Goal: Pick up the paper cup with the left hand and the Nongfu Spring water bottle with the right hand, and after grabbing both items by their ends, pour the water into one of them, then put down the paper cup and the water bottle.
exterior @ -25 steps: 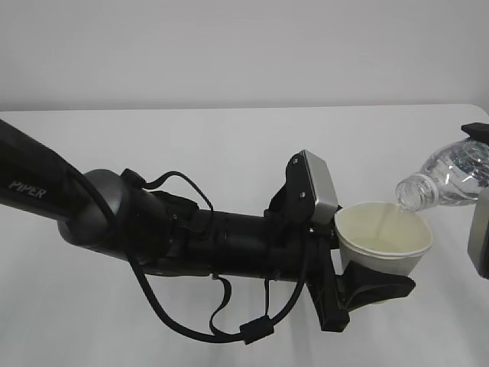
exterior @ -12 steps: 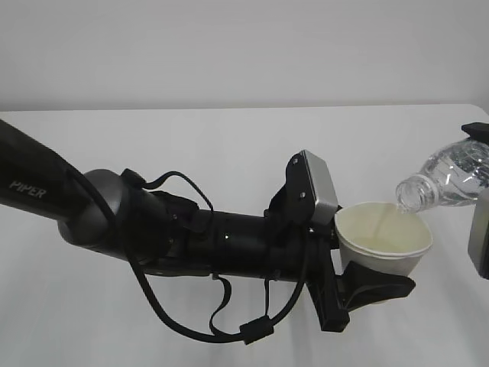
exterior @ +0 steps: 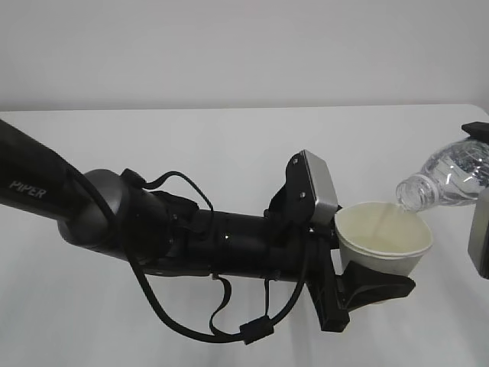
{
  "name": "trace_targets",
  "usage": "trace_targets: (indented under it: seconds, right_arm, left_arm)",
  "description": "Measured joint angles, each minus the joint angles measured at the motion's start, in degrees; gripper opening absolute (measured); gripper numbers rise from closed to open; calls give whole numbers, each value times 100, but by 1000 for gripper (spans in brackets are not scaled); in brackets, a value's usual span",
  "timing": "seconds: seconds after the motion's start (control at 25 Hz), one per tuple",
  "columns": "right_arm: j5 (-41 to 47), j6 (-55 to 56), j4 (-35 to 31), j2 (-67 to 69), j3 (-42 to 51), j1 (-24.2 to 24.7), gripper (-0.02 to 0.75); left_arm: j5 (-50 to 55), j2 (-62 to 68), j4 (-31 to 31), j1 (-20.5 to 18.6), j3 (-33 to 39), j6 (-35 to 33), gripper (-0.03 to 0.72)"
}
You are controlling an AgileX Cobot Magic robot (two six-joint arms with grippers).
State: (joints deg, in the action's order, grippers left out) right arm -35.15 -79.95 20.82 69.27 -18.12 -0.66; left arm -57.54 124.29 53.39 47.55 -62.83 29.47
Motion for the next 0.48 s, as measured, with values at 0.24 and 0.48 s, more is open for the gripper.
trace_targets:
  seconds: [0.24, 0.48]
  right_arm:
    - [-13, -3, 0, 0, 0, 0, 400]
    - [-17, -26, 0, 0, 0, 0, 400]
  left_arm:
    - [0, 0, 0, 0, 0, 0, 463]
    - [0, 0, 0, 0, 0, 0, 463]
